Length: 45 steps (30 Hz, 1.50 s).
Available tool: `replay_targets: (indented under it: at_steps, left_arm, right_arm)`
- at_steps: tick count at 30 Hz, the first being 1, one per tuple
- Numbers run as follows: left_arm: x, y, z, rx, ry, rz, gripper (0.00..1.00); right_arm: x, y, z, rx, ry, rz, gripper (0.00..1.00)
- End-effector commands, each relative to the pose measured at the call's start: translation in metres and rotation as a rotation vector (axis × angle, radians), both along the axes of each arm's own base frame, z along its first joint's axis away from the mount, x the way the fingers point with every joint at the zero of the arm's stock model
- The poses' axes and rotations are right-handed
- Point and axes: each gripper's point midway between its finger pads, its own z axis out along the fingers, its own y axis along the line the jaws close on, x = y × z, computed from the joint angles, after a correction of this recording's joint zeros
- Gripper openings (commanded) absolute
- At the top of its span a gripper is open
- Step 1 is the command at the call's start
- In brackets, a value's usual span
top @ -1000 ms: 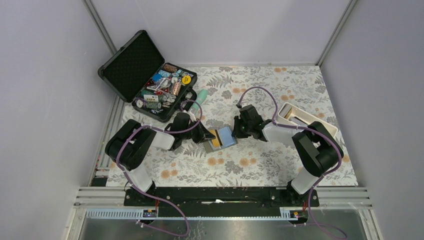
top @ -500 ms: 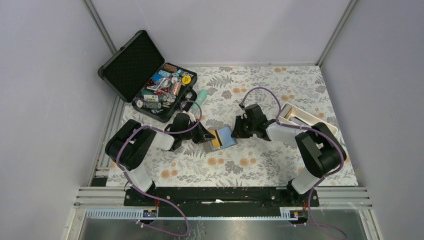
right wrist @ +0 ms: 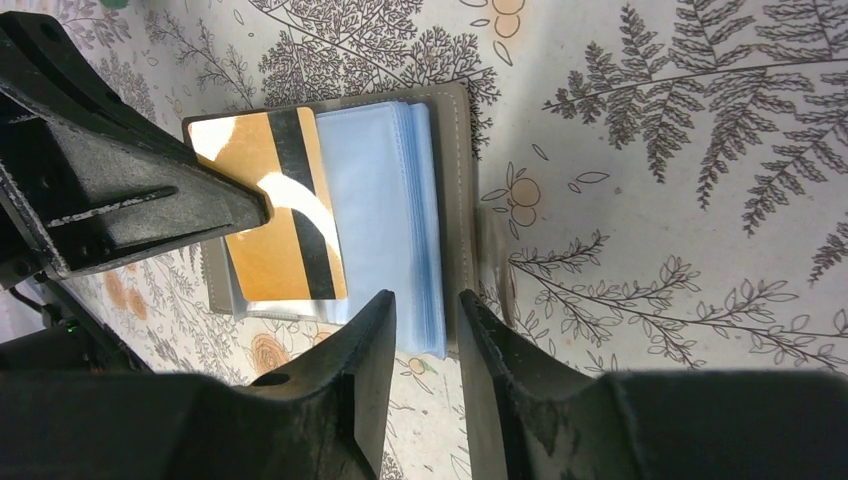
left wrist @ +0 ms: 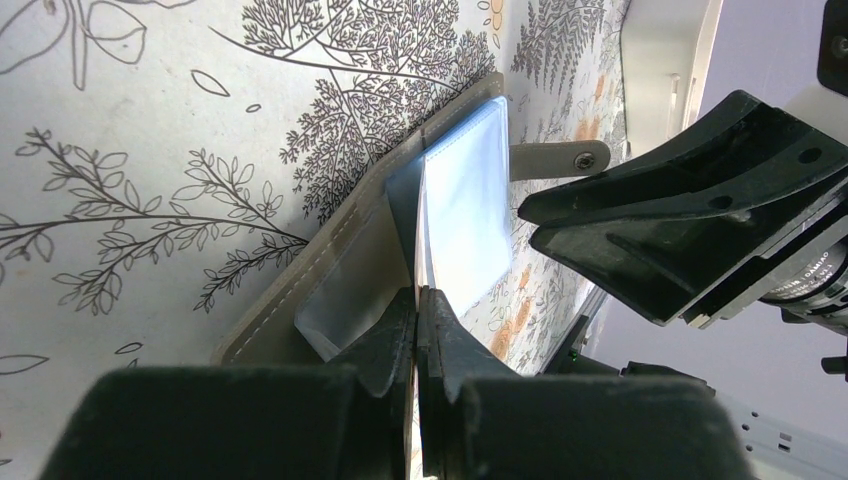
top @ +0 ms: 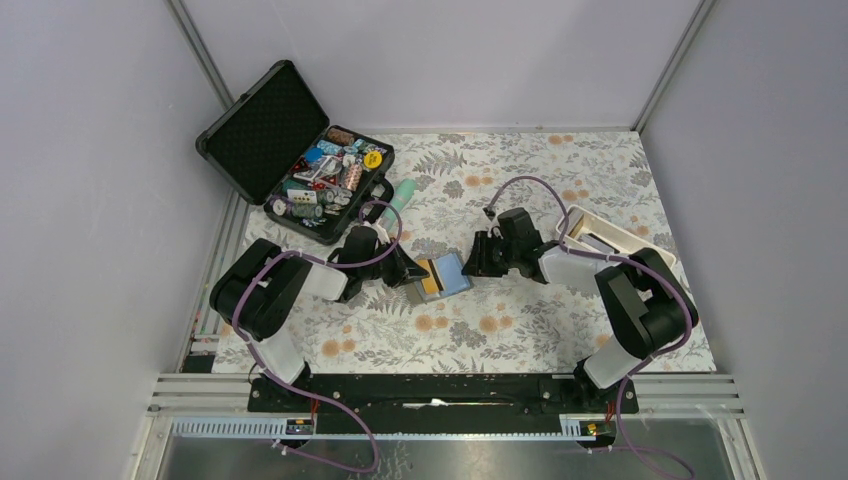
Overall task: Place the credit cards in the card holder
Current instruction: Insert the credit card into the card holder.
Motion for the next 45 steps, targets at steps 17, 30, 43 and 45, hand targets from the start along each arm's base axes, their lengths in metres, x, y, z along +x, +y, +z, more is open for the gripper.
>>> replay_targets:
  at_steps: [17,30,43,45]
  left_arm:
    - [0.003,0.005,-0.003,0.011,-0.025,-0.004,0.0]
    - [0.004,0.005,-0.003,0.015,-0.027,-0.015,0.0]
    - [0.005,0.004,-0.002,0.015,-0.03,-0.016,0.0]
    - [0.005,0.004,-0.003,0.014,-0.029,-0.016,0.0]
  right_arm:
    - [0.004,0.006,0.009,0.094,-0.01,0.055,0.39]
    - [-0.001,0.007,-0.007,0.086,0.026,0.09,0.36]
    - [-0.005,0.019,-0.007,0.152,0.06,0.133,0.32]
    - [-0.006,0.021,-0.007,0.16,0.063,0.136,0.31]
